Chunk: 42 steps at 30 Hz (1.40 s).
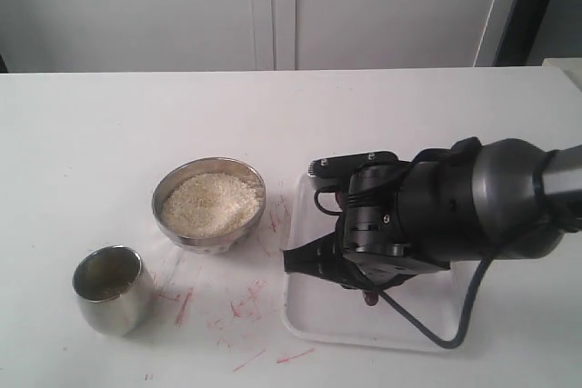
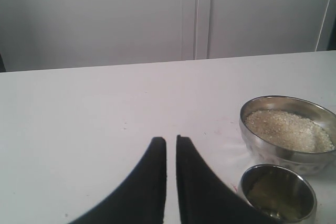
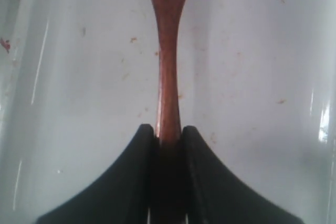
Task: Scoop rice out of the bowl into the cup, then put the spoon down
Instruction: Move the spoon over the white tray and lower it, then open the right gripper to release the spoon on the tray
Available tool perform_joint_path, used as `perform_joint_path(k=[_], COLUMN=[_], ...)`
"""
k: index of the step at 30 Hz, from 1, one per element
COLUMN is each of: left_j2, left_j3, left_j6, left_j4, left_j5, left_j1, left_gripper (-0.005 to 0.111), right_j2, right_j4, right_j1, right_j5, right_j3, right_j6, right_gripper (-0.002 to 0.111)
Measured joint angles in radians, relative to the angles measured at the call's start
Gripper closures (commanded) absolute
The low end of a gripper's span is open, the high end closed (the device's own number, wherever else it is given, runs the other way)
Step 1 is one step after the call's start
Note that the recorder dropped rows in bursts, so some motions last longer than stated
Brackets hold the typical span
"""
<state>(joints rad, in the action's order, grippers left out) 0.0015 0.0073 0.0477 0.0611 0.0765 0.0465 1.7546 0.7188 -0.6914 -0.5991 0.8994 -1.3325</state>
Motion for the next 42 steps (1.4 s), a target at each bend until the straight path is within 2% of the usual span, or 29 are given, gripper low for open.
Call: perform_joint_path(k=[8, 35, 37, 39, 42], left_j2=[0.0, 0.0, 0.0, 0.0, 0.0], left_j3=[0.0, 0.0, 0.0, 0.0, 0.0], left_j6=[0.0, 0.0, 0.0, 0.0, 0.0], left_j4=[0.0, 0.0, 0.0, 0.0, 0.0], left_j5=[0.0, 0.0, 0.0, 0.0, 0.0], left_j1=[0.0, 0.0, 0.0, 0.0, 0.0], left_gripper=[0.092, 0.092, 0.092, 0.092, 0.092], right_j2=[0.015, 0.071, 0.071, 0.071, 0.071], right_j4=[0.047, 0.133, 0.133, 0.133, 0.133], right_j1=[0.0, 0.0, 0.0, 0.0, 0.0], right_j5=[0.025, -0.014, -0.014, -0.014, -0.014], right_j3=[-0.002, -0.002, -0.002, -0.002, -0.002], right_j6=[-0.093, -0.225, -0.228, -0.23, -0.23], right_gripper=[0.108, 0.108, 0.103, 0.091, 0.084])
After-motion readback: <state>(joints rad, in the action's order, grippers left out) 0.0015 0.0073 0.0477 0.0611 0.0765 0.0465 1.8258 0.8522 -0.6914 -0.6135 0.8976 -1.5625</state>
